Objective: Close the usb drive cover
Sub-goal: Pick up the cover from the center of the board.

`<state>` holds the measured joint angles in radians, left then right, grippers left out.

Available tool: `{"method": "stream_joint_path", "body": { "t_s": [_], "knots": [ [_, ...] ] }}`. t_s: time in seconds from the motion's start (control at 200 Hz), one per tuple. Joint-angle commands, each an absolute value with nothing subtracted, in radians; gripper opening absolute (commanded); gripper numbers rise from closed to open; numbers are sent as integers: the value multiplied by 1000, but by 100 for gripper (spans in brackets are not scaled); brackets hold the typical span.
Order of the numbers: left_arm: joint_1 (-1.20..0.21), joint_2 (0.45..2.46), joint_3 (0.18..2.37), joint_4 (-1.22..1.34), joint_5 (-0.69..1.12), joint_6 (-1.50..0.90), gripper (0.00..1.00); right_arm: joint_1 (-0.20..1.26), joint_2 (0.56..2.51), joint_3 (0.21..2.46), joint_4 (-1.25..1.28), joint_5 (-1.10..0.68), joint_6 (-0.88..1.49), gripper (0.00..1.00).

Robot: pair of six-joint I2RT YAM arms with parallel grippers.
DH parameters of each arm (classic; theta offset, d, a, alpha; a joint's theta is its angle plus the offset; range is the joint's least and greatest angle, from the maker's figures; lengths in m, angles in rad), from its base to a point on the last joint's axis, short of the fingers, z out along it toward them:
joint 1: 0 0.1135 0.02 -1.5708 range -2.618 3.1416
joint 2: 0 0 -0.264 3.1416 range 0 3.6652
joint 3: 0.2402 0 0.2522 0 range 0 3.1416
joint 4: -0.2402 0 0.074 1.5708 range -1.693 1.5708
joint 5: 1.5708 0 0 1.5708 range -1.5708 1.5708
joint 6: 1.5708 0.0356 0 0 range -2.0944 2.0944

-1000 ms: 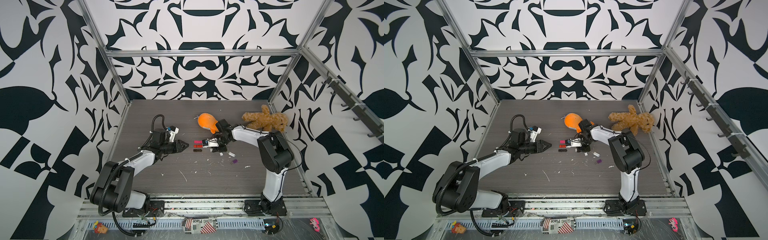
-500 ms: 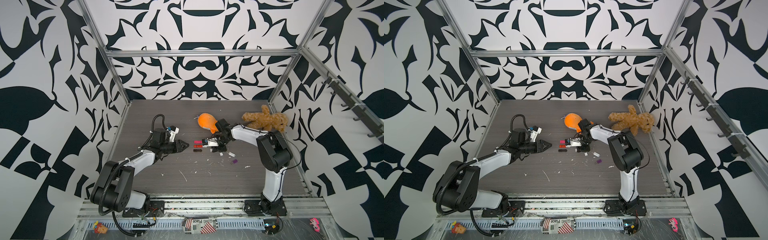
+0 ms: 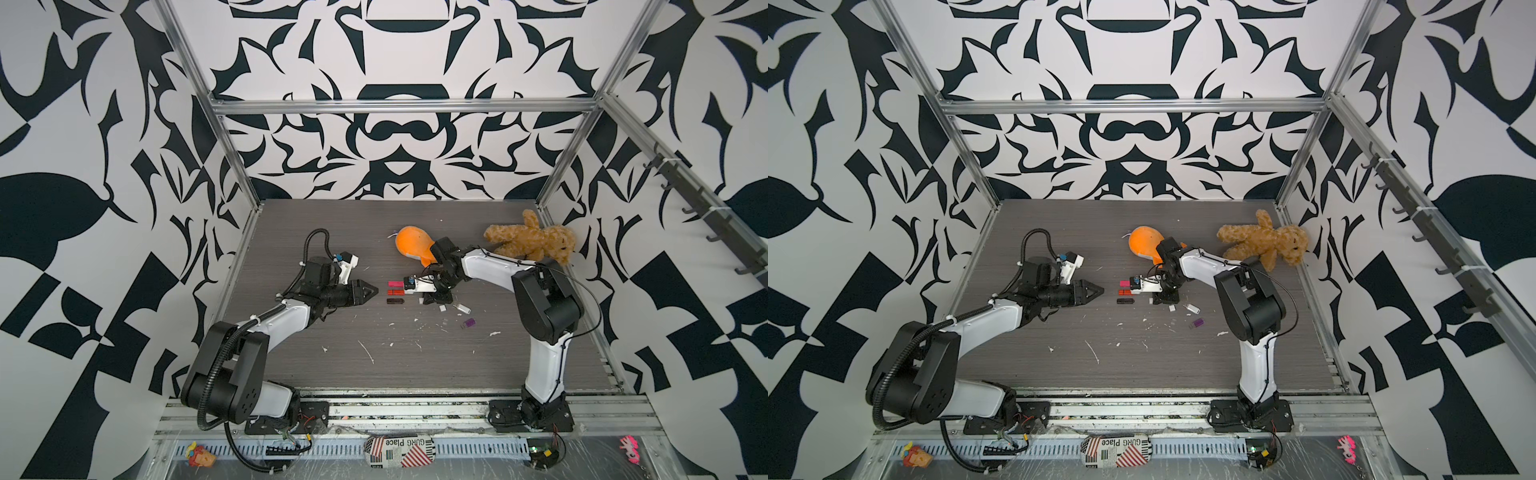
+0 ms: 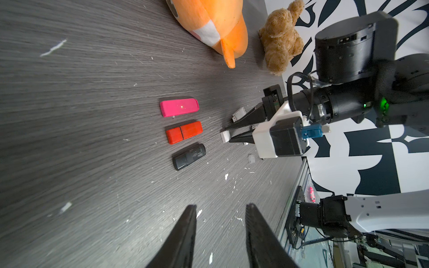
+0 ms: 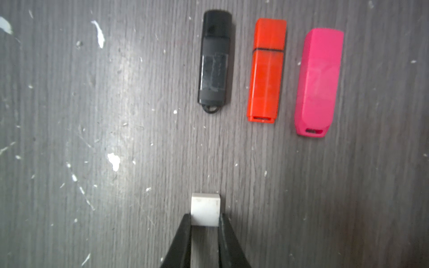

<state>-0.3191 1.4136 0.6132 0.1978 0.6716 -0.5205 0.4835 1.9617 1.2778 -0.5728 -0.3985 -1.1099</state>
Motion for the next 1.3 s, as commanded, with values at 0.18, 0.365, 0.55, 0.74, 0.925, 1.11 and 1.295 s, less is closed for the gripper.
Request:
{"method": "stream_joint_path", "body": {
  "t_s": [0.18, 0.365, 0.55, 0.74, 0.925, 1.11, 1.295],
  "knots": [
    [-348, 1446, 645, 224, 689, -547, 40, 486, 1813, 1162, -418, -503, -1022, 19],
    [-402, 1504, 657, 315, 687, -607, 40, 486, 1716, 1070, -283, -551, -960, 19],
    [-463, 1596, 680, 461, 690, -692, 40, 486, 1649, 997, -160, -595, -900, 19],
    [-519, 1646, 711, 498, 678, -711, 40, 488, 1618, 962, -100, -626, -857, 19],
    [-541, 1666, 719, 533, 666, -732, 40, 497, 1615, 941, -59, -642, -832, 19],
    [-548, 1680, 726, 532, 664, -733, 39, 504, 1615, 940, -37, -657, -818, 19],
    [-552, 1689, 736, 533, 659, -739, 37, 513, 1621, 942, -33, -666, -817, 19]
  ]
}}
